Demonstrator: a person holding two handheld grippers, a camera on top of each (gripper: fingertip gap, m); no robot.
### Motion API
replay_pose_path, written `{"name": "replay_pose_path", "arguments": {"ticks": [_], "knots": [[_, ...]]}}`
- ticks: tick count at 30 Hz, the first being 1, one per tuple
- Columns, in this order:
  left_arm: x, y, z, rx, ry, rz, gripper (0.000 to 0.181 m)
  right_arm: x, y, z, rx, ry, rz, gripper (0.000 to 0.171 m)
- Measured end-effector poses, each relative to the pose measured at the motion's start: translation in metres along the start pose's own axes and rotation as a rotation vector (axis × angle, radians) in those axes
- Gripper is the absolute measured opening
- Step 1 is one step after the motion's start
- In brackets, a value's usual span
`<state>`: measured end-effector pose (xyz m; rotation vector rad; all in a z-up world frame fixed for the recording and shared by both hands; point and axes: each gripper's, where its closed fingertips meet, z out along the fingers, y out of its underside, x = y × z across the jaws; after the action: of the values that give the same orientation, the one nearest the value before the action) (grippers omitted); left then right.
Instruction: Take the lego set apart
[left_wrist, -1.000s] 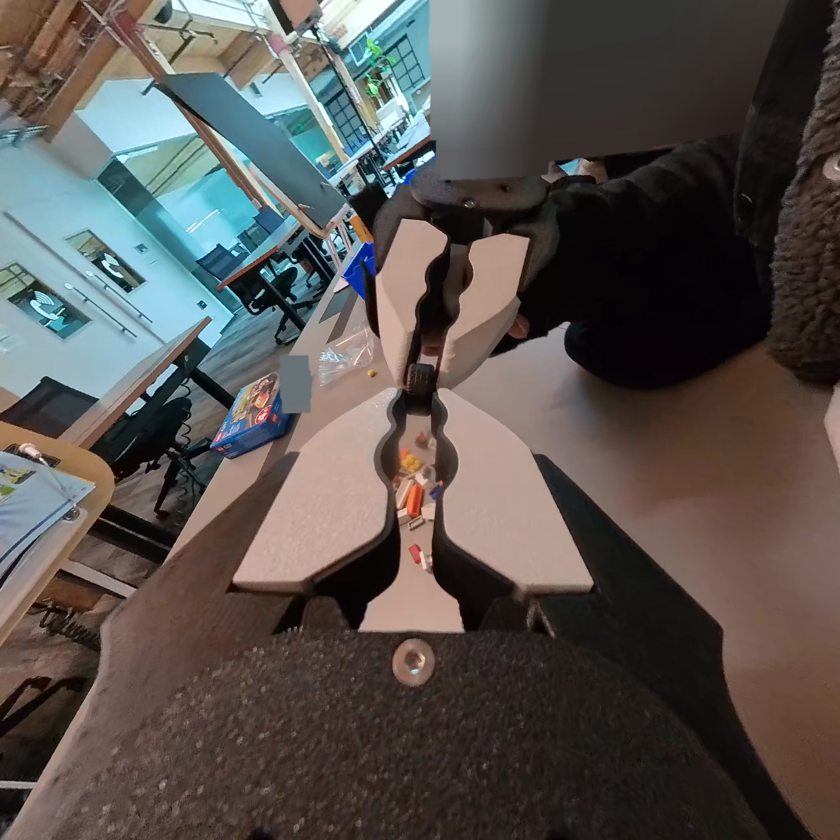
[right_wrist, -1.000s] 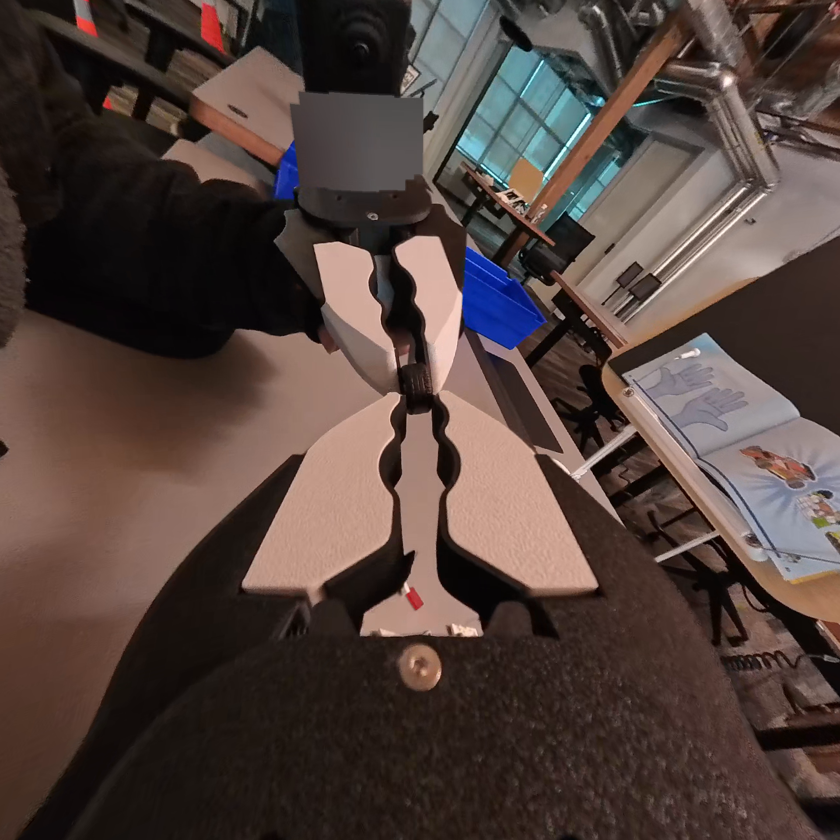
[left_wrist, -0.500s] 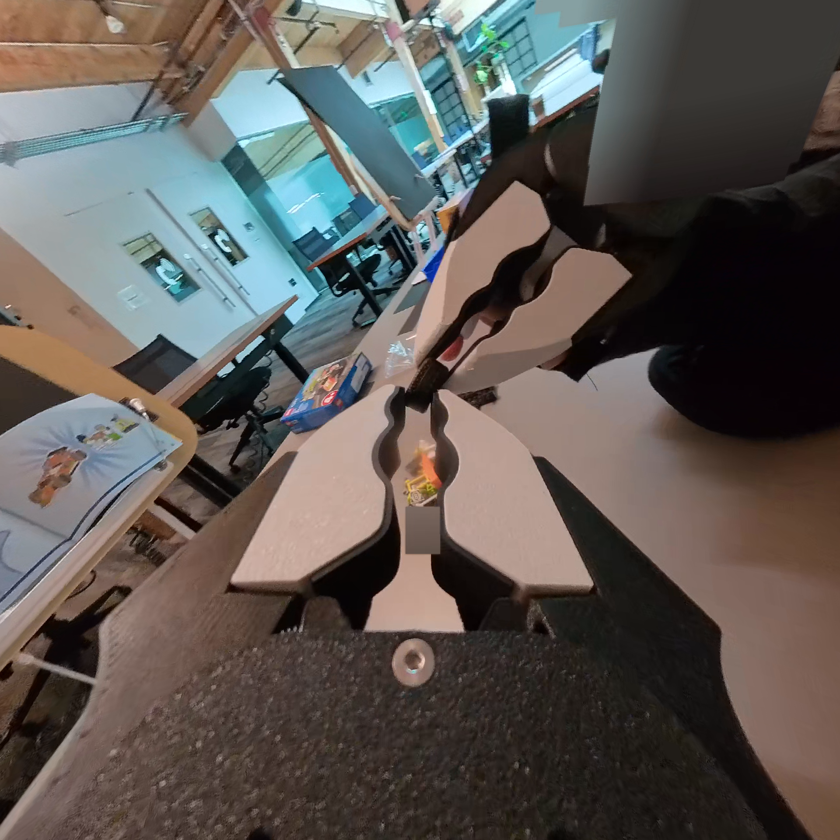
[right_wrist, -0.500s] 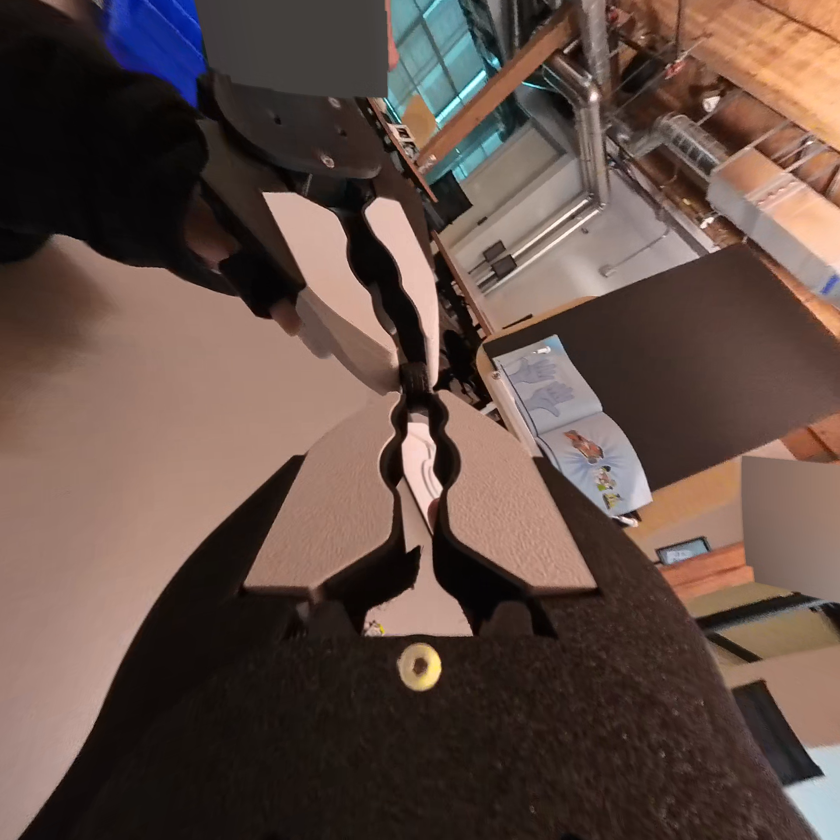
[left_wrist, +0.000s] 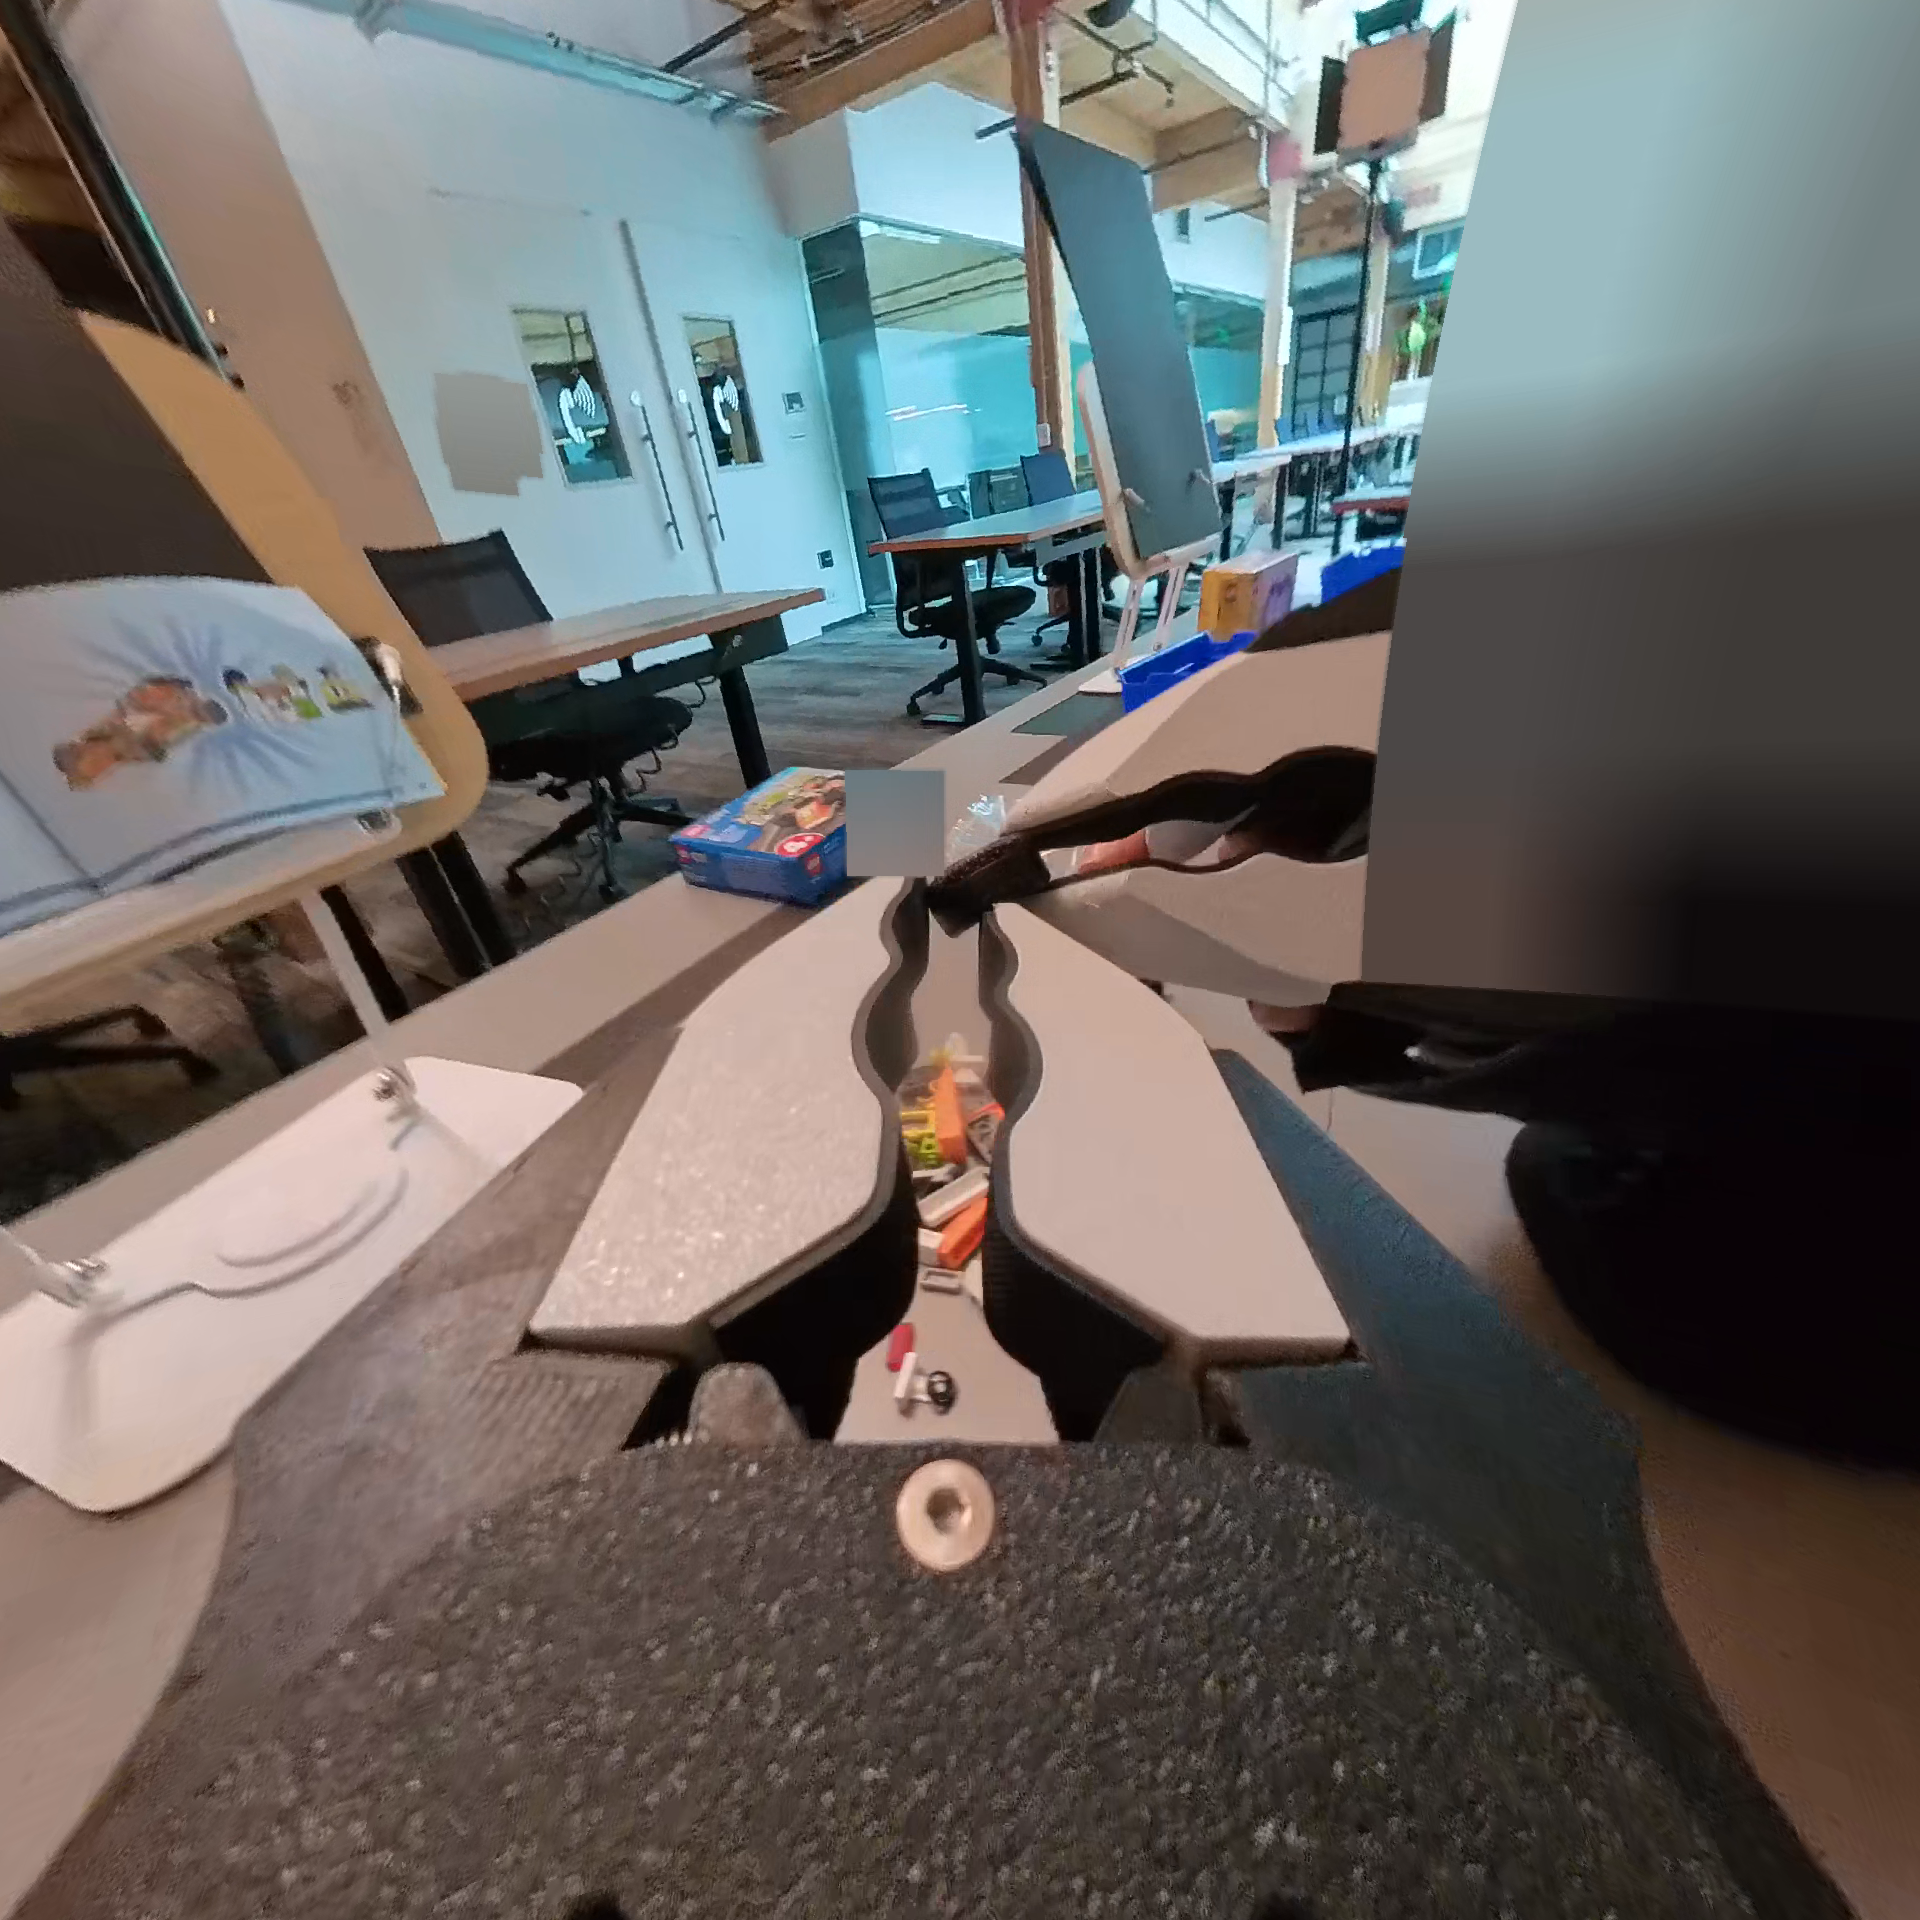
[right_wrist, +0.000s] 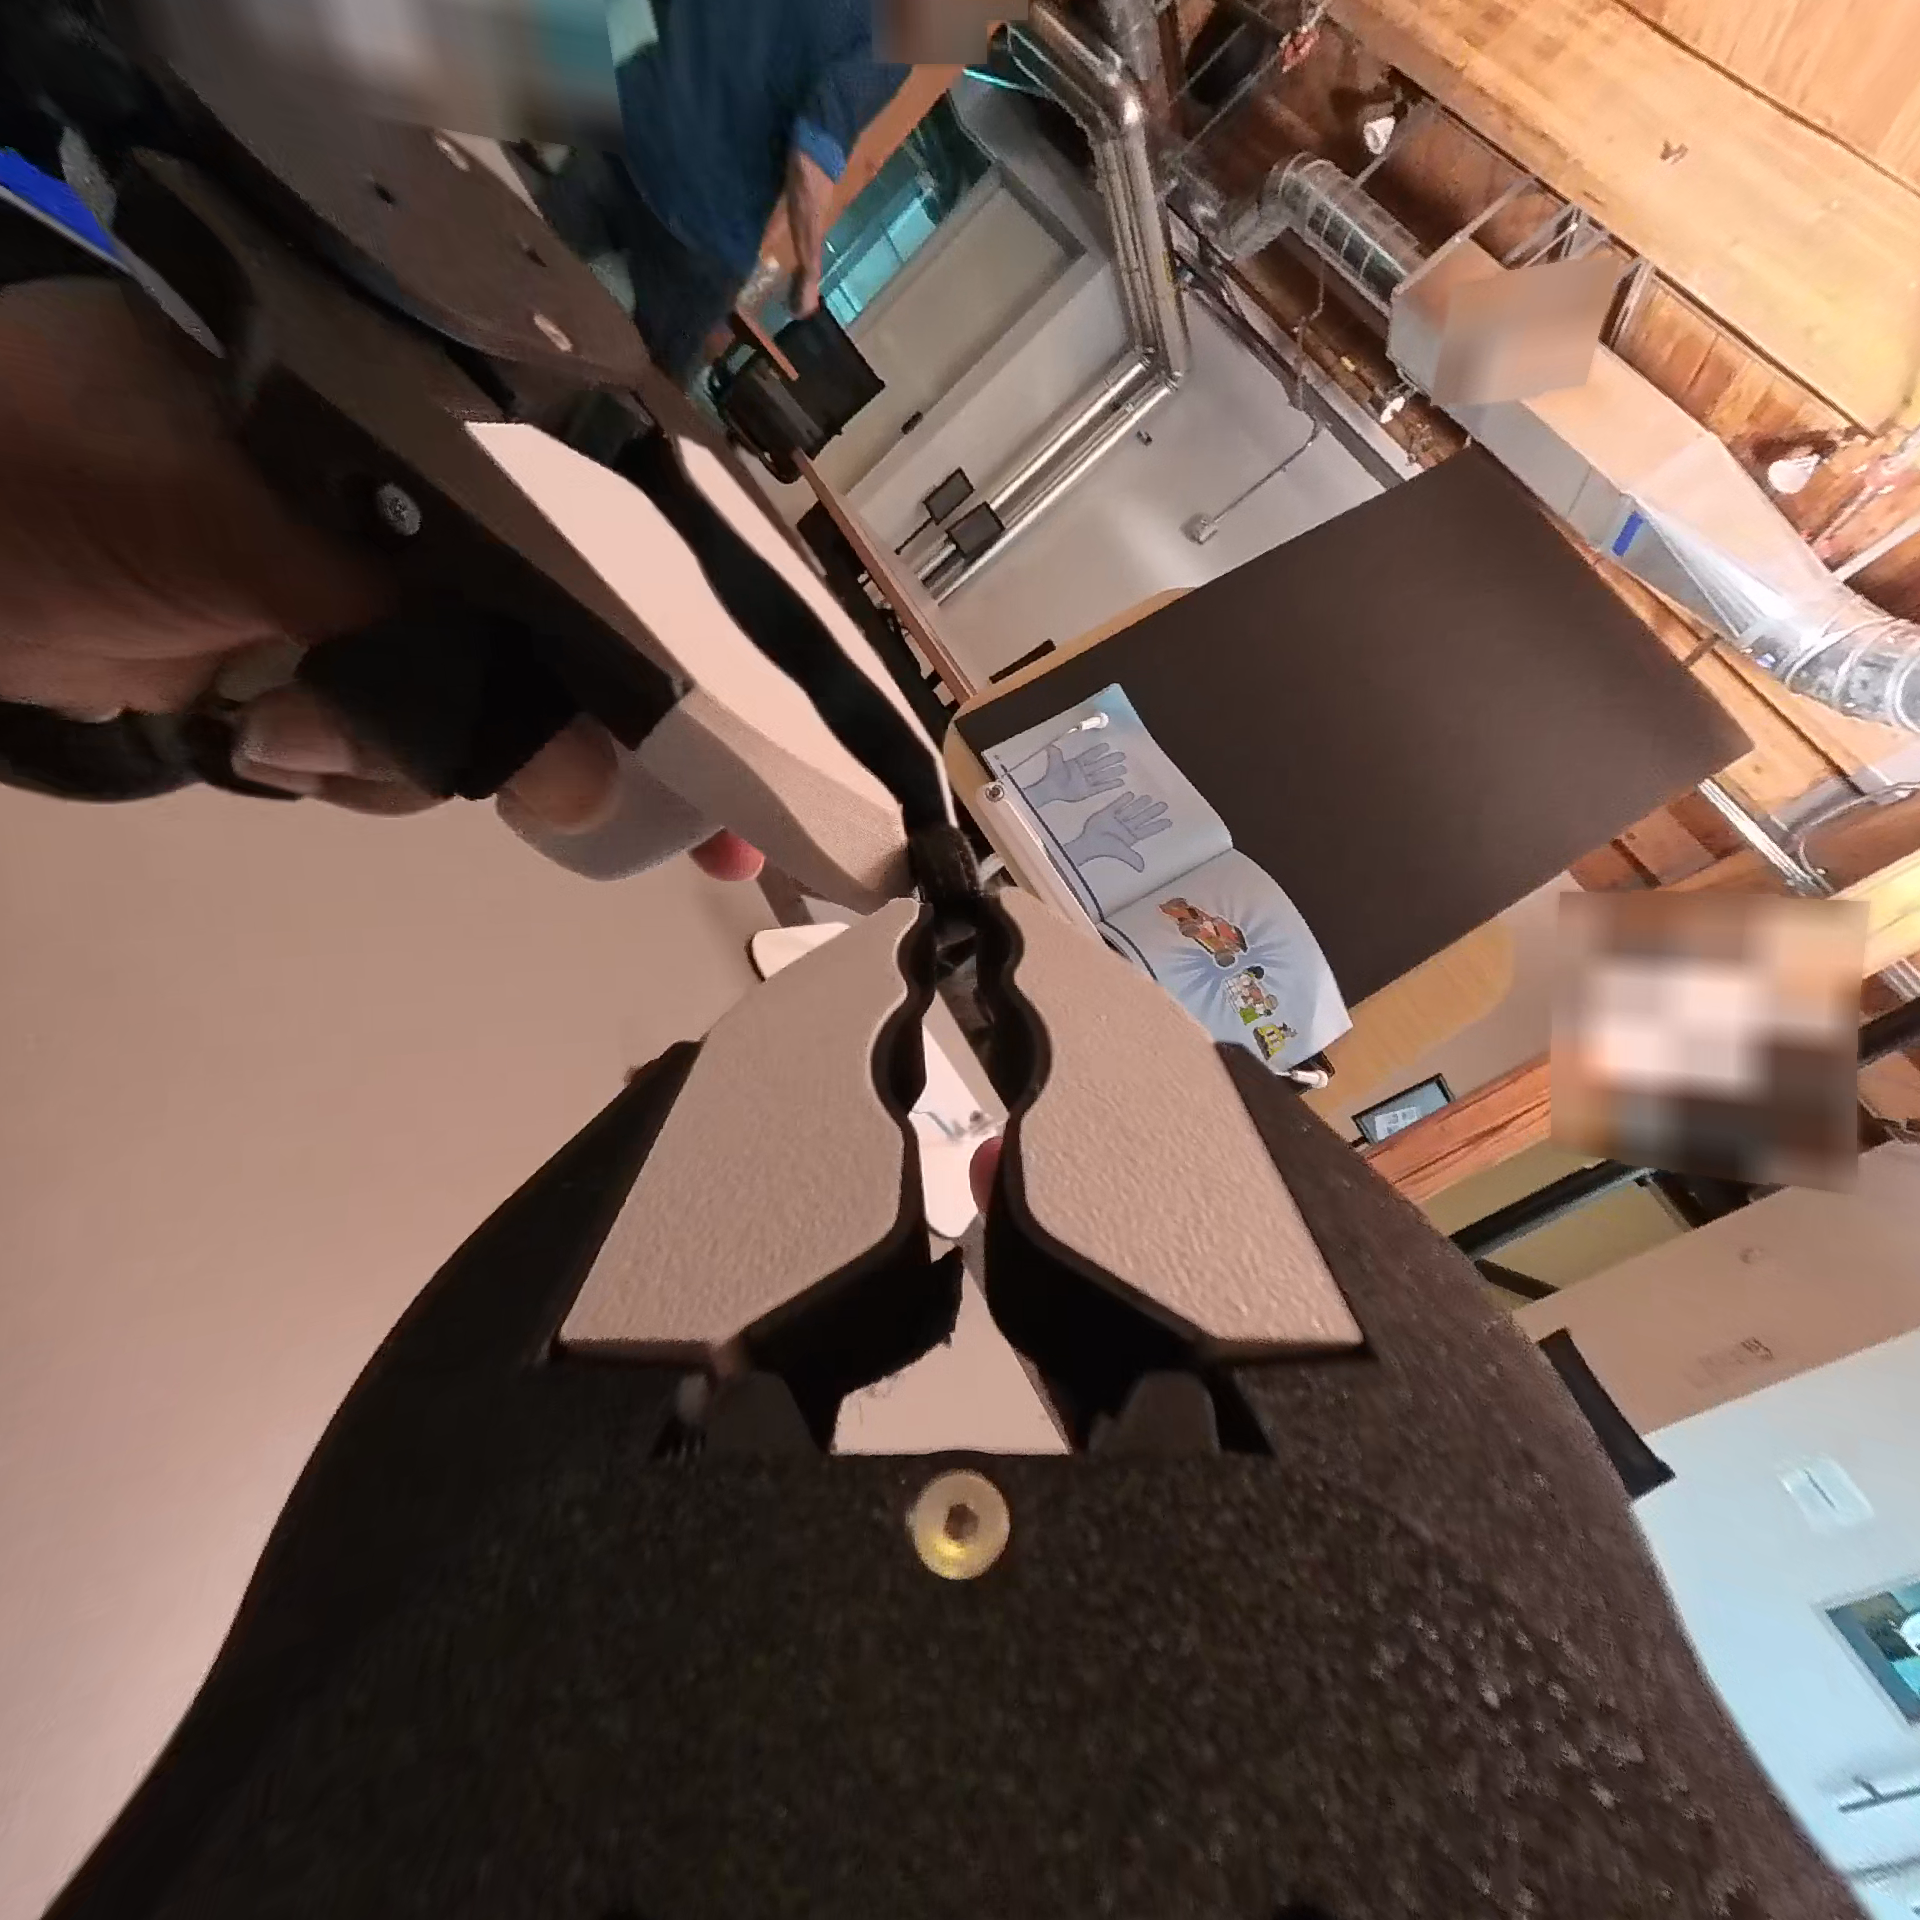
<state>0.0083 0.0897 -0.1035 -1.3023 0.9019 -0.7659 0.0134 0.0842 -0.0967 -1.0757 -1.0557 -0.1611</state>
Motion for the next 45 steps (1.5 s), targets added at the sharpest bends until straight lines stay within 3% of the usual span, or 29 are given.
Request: {"name": "replay_pose_path", "arguments": {"ticks": [5,11,15,19,22,26,36,45], "knots": [[-0.002,0.003,0.002,0.025,0.018,-0.222,0.007,0.000,0.002,0.003,0.004,0.016,0.023,0.007],[-0.002,0.010,0.004,0.045,0.054,-0.352,0.007,-0.005,0.007,0.004,0.026,-0.066,0.143,0.007],[0.004,0.009,0.005,0.053,0.116,-0.291,0.009,-0.004,0.006,0.000,0.090,-0.162,0.313,0.007],[0.012,0.003,0.003,0.058,0.184,-0.107,0.012,-0.002,0.001,-0.007,0.170,-0.290,0.471,0.007],[0.014,0.005,0.000,0.041,0.183,0.068,0.029,-0.009,0.001,-0.014,0.204,-0.431,0.562,0.008],[0.028,0.012,-0.005,0.006,0.273,0.183,0.011,-0.020,0.002,-0.017,0.208,-0.552,0.629,0.008],[0.005,0.011,0.000,-0.028,0.029,0.140,0.010,-0.012,0.009,0.001,0.115,-0.270,0.456,0.003],[0.013,0.005,-0.005,0.015,0.084,0.228,0.010,-0.014,0.002,-0.005,0.165,-0.340,0.440,0.002]]}}
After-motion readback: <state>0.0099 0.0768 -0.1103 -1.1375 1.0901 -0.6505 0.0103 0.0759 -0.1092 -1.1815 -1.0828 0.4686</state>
